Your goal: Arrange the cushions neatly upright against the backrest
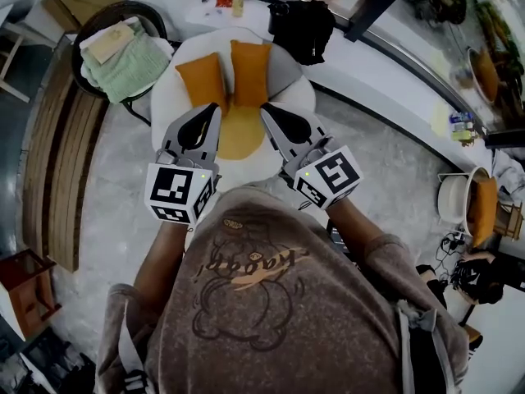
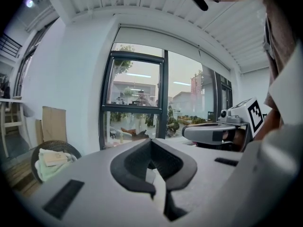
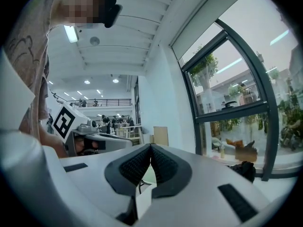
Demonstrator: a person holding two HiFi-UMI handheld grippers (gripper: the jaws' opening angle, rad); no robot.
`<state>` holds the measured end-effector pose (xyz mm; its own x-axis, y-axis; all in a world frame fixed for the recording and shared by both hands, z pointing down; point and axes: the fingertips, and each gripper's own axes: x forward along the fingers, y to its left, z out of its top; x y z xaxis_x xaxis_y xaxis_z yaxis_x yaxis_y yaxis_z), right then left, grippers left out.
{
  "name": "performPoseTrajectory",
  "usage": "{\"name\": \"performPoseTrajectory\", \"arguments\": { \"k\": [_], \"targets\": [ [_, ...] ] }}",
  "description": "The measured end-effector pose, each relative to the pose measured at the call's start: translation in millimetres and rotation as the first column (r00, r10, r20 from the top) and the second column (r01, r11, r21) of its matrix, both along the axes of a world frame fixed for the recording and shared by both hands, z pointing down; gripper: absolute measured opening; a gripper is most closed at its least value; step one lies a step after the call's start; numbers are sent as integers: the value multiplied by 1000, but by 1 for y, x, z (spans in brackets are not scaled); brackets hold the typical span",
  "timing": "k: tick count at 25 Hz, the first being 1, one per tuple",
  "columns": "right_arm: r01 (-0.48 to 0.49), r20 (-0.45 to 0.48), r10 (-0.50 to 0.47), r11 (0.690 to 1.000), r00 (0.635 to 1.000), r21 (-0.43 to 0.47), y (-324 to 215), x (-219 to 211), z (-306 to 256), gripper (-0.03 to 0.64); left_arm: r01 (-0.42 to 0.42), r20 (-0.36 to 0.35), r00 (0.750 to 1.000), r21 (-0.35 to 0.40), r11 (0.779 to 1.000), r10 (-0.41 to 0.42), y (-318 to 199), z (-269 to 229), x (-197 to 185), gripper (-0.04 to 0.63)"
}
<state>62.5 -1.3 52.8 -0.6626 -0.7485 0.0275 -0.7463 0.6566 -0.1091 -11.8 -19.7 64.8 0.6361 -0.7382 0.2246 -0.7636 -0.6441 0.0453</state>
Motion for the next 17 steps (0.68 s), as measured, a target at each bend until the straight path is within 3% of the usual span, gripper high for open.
{"name": "performPoseTrajectory", "arguments": {
  "k": [17],
  "targets": [
    [1,-10,-1,1000,1000,-8,5,5,5,18,-15,3,1000,-20,1000,15,9,10,9,3]
  ]
}}
